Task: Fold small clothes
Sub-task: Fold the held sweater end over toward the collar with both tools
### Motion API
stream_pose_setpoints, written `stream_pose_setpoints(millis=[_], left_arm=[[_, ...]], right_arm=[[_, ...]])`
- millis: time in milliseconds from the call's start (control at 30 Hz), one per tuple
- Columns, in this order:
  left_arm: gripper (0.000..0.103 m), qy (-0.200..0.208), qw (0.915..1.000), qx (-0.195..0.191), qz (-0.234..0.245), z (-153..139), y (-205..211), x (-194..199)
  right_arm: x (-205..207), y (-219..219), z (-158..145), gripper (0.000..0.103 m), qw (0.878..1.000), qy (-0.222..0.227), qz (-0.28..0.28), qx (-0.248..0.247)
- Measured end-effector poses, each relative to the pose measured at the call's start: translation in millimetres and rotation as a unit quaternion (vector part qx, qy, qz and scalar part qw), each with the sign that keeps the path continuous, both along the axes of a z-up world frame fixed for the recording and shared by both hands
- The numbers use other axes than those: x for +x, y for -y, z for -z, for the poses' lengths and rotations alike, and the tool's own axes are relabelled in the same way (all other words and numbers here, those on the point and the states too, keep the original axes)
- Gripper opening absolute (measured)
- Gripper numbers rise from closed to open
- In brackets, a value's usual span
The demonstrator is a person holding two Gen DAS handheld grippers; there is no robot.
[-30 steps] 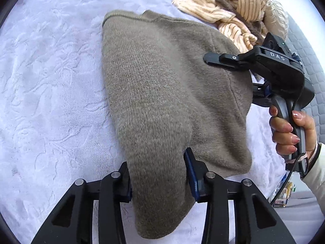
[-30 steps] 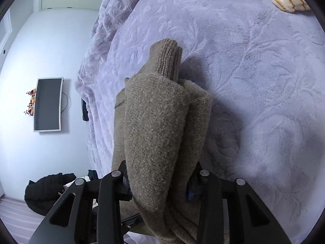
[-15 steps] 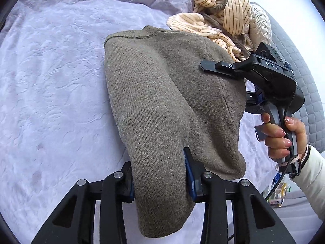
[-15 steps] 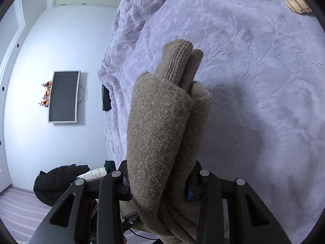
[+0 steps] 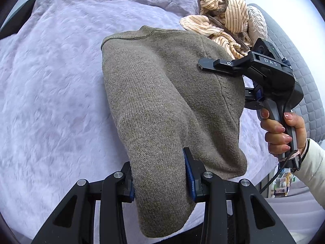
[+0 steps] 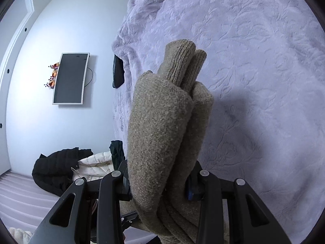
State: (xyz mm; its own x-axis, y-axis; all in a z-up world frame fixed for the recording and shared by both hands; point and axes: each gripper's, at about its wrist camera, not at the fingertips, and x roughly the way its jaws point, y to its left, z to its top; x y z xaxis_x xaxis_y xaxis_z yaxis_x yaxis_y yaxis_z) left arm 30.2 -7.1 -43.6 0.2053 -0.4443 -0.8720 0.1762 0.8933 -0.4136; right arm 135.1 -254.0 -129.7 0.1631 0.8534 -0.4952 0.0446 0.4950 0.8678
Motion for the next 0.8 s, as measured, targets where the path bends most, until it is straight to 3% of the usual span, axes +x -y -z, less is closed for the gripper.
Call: stream_pose_setpoints(millis=[167, 300, 367, 433, 633, 800], left_arm=[[0.039, -0.018, 0.9995, 0.016, -0.019, 30, -20, -23], [0.042, -0.058, 0.9966, 0.035, -0.047, 62, -33, -34], [0.043, -0.062, 0.9957, 0.038, -0.057, 70, -40, -40], [0.051, -0.064, 0.9953, 0.032, -0.066, 71, -47, -46], [0.052, -0.034, 0.9958, 0.043, -0.073, 51, -64, -55], [0.052, -0.031, 0.9943, 0.057, -0.084, 48, -75, -42]], right_arm=[[-15, -20, 23, 0.040, 0.999, -0.012, -0.017, -0.029], [-20, -29, 59, 0.040, 0.995, -0.037, -0.033, -0.090], [-20, -24, 71, 0.043, 0.992, -0.047, -0.022, -0.113], [-18, -12, 78, 0.052, 0.990, -0.065, -0.002, -0.127], [-36, 20, 52, 0.055, 0.983, -0.059, 0.024, -0.171], [-80, 18, 17, 0.055, 0.985, -0.029, 0.005, -0.167]])
